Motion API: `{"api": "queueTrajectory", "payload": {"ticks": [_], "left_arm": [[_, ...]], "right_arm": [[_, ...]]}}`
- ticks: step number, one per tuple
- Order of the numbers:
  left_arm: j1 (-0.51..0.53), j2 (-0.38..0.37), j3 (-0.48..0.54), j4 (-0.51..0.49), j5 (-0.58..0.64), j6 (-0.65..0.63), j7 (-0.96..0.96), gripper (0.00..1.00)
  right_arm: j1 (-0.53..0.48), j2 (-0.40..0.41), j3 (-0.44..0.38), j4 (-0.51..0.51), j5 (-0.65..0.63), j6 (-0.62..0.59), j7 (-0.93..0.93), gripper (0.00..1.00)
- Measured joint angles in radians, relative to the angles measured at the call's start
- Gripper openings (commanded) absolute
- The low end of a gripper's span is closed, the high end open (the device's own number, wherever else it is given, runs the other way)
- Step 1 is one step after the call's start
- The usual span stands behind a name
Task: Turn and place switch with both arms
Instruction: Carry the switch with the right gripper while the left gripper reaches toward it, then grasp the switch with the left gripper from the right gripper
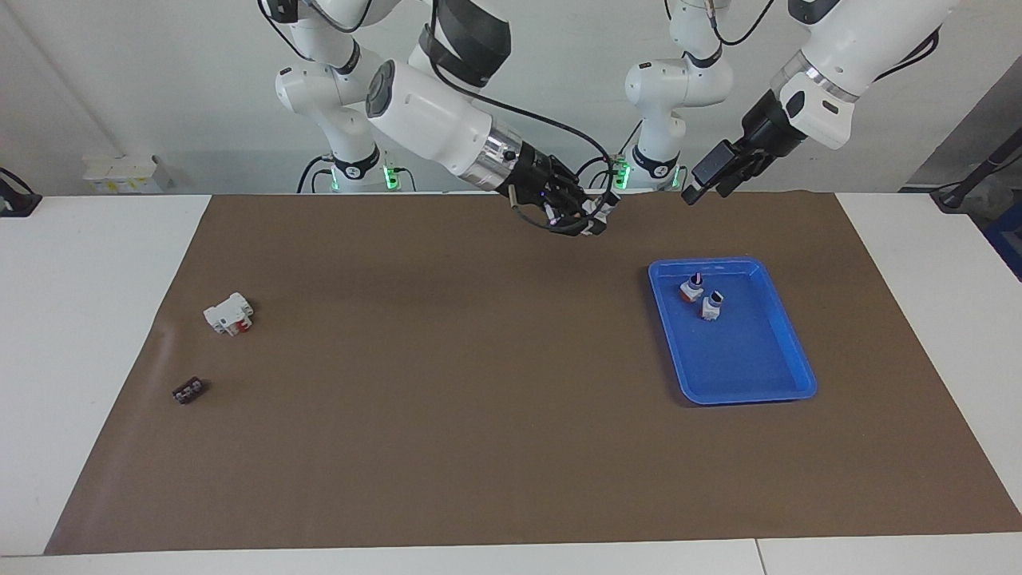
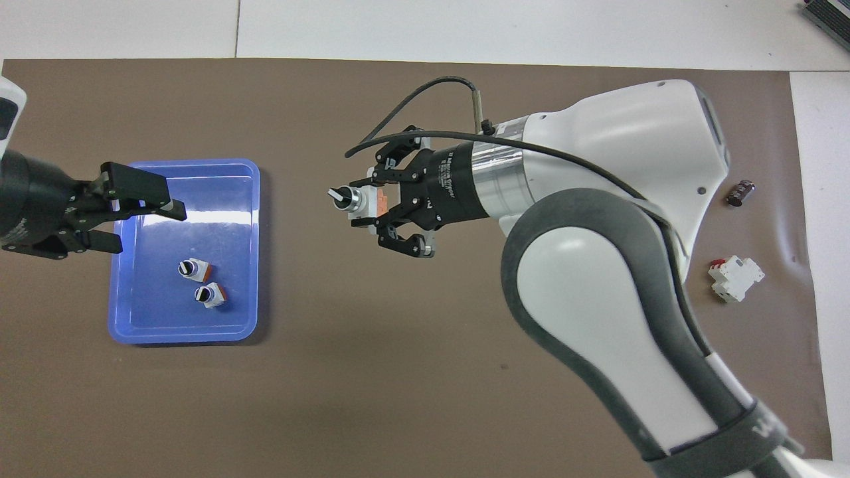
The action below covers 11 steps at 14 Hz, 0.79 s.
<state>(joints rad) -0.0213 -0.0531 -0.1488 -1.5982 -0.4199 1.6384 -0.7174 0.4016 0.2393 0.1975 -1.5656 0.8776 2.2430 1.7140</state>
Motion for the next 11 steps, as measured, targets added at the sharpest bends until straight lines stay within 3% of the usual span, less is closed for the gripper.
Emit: {"api": "queueTrajectory", "payload": {"ticks": [3,8,9,11], "left_arm": [[-0.002,0.001,-0.082,-0.004,-0.008,0.068,-0.25,0.67],[-0.003,0.001,-0.136,-0.005,-0.036,0.074,-0.427,0.47],[-0.003,0.001,-0.142,-0.005,-0.038,0.075,-0.441,0.39],[-0.003,0.0,-0.151,-0.004,-0.049,0.078,-0.455,0.14]], "right_arm": [[0.007,0.0,-0.002,-0.008,0.0,0.012,0.001,0.0],[0.012,0.0,-0.001,-0.012,0.0,0.012,0.001,0.0],[0.012,0.0,-0.001,-0.012,0.0,0.013,0.001,0.0],[0.012,0.0,-0.002,-0.014,0.0,0.016,0.001,0.0]]}}
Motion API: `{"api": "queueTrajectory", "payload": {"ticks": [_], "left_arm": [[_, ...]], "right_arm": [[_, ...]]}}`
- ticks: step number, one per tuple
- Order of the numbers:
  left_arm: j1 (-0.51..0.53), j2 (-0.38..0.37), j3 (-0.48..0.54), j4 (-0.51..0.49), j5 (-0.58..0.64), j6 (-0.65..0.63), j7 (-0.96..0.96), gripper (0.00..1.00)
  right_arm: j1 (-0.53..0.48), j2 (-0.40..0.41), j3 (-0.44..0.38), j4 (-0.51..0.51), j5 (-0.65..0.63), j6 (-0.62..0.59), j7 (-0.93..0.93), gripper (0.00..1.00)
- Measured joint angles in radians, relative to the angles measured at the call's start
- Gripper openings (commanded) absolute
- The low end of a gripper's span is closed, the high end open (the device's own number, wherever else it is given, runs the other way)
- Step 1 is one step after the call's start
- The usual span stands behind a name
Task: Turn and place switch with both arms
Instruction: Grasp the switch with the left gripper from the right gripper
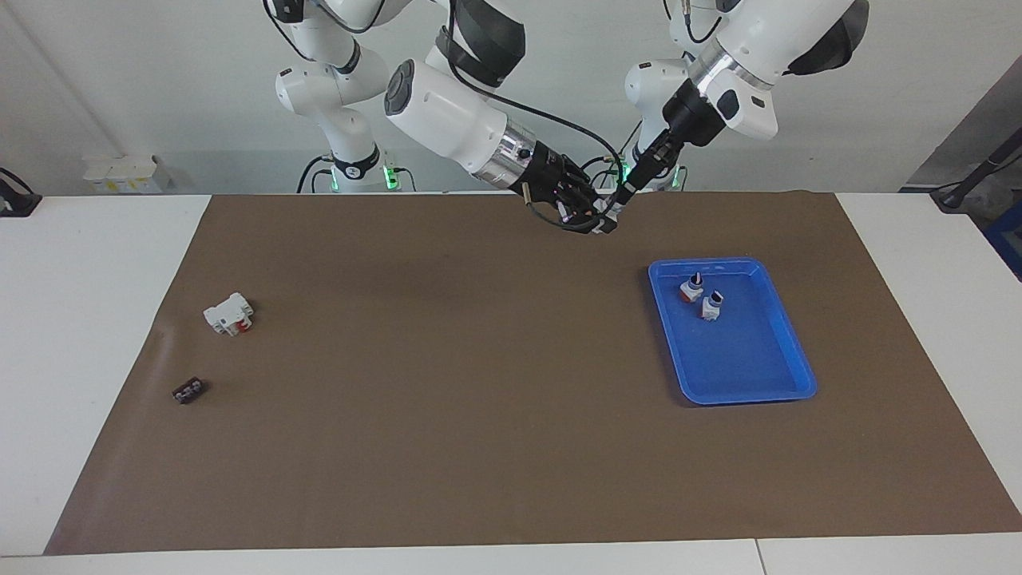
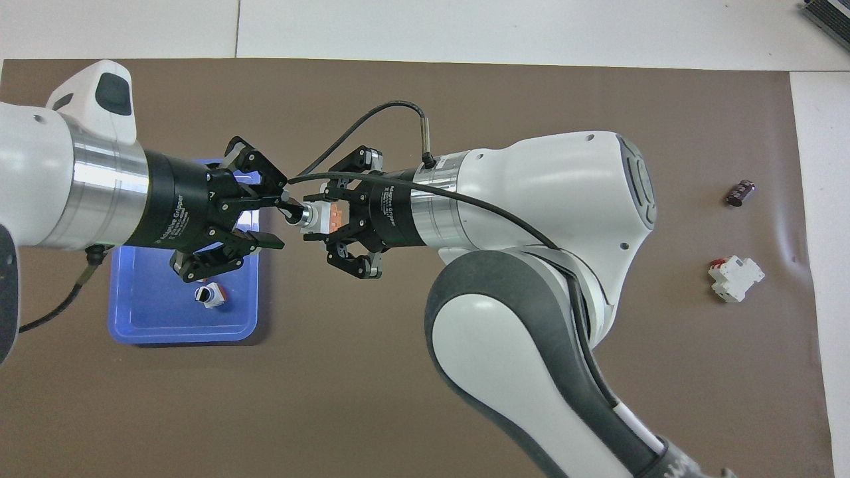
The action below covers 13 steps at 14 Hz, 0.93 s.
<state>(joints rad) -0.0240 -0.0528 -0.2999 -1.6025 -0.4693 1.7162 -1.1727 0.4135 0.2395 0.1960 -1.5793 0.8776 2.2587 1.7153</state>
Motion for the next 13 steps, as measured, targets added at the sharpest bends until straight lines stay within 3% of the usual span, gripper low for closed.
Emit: {"api": "queueTrajectory", "payload": {"ticks": [2,9,13], "left_arm": [[0.0,0.0,-0.001,0.0,-0.006,0.003,-0.006,0.0],[0.002,0.0,0.0,0.0,-0.009,0.023,0.005,0.0],[0.003,0.0,0.0,-0.004,-0.009,0.024,0.105,0.0]], "right_arm": [[0.0,0.0,0.0,-0.001,0.0,0.002,0.0,0.0],[0.012,0.0,0.002,-0.007,0.0,0.027,0.0,0.0],[0.013,0.0,0.002,-0.009,0.0,0.031,0.0,0.0]]}}
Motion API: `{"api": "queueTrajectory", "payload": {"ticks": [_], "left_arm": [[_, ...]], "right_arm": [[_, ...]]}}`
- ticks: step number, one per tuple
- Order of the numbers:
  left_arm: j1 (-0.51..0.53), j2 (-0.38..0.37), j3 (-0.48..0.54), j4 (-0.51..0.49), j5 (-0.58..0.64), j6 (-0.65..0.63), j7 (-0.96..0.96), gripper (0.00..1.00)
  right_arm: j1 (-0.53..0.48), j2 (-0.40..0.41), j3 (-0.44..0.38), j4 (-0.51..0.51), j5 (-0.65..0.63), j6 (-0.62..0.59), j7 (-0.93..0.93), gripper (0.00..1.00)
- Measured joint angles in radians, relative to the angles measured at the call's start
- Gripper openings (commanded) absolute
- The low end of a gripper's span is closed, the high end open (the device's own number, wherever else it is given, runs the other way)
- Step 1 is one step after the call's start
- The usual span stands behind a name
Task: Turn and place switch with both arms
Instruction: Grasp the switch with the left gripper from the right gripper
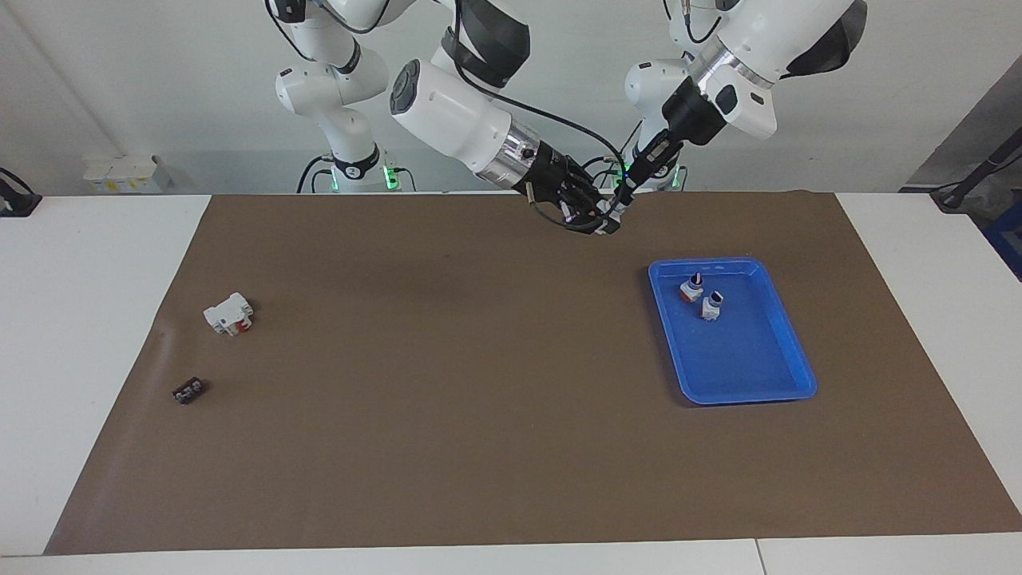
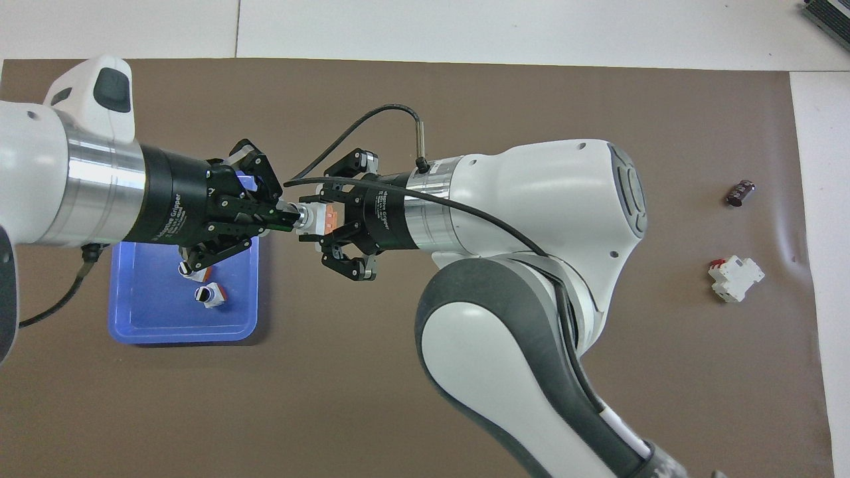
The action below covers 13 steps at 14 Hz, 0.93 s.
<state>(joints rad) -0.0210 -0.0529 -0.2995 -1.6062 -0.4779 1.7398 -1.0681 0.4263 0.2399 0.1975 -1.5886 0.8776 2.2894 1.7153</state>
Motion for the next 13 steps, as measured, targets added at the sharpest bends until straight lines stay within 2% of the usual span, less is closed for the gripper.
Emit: {"api": "queueTrajectory", "payload": {"ticks": [3,11,13], "left_arm": [[0.0,0.0,0.001,-0.007,0.0,-0.002,0.115,0.0],[0.017,-0.017,0.005,-0.044,-0.014,-0.001,0.753,0.0],[0.017,-0.019,0.005,-0.048,-0.016,0.008,0.842,0.0]], "right_arm": [[0.001,0.001,0.0,-0.004,0.0,0.001,0.0,0.0],[0.011,0.009,0.001,-0.007,0.0,0.013,0.0,0.0],[0.011,0.009,0.0,-0.007,0.0,0.018,0.0,0.0]]}}
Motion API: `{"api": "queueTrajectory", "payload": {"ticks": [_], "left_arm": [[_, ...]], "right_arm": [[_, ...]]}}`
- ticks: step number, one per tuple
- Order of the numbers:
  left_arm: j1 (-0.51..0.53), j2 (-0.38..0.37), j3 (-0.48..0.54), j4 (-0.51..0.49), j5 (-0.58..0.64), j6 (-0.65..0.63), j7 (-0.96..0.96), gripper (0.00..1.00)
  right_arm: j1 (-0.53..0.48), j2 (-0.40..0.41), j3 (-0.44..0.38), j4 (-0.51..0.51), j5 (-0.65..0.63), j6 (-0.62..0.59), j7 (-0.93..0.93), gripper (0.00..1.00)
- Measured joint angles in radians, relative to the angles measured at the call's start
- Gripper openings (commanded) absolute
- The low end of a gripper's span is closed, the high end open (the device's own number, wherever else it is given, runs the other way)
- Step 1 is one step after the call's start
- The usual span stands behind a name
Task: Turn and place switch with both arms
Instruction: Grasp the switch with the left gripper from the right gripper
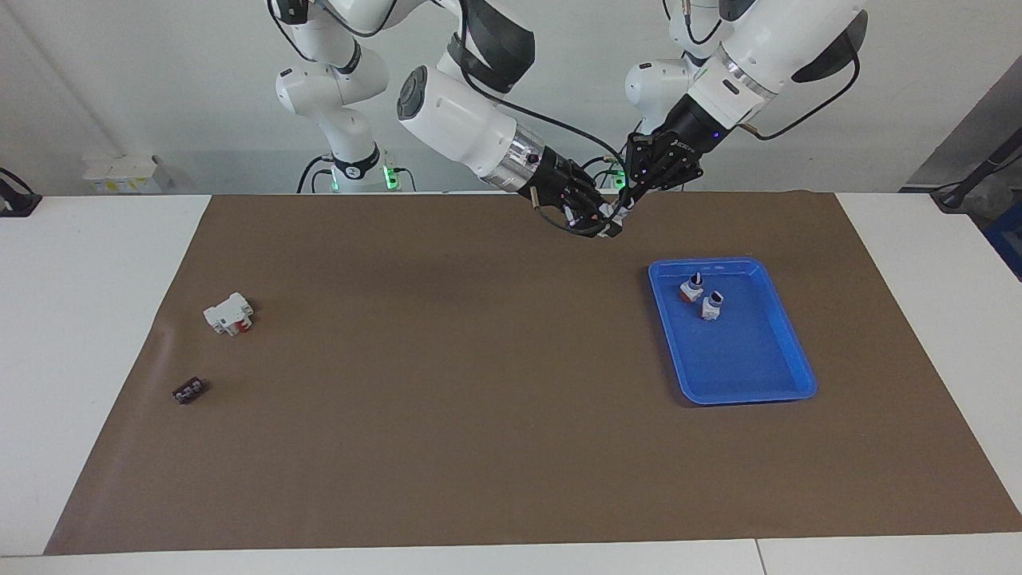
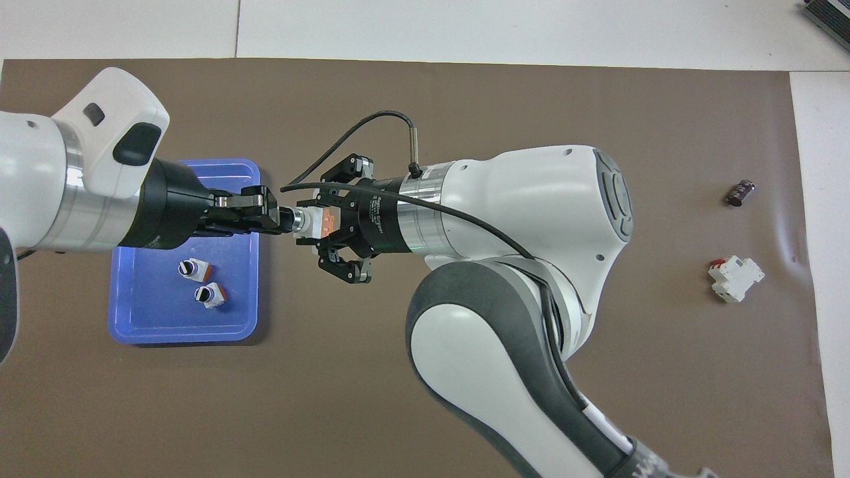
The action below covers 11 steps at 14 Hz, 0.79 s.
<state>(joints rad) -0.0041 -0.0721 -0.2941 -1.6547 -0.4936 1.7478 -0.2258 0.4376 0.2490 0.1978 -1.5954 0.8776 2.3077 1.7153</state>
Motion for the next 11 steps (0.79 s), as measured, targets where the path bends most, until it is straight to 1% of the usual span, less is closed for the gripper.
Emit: {"api": "queueTrajectory", "payload": {"ticks": [6,11], "left_arm": [[0.0,-0.002,0.0,-0.002,0.0,0.01,0.122,0.0],[0.001,-0.002,0.001,-0.004,0.0,0.011,0.349,0.0]], "right_arm": [[0.0,0.0,0.0,0.001,0.0,0.009,0.0,0.0],[0.0,0.0,0.0,0.0,0.0,0.009,0.0,0.0]]}}
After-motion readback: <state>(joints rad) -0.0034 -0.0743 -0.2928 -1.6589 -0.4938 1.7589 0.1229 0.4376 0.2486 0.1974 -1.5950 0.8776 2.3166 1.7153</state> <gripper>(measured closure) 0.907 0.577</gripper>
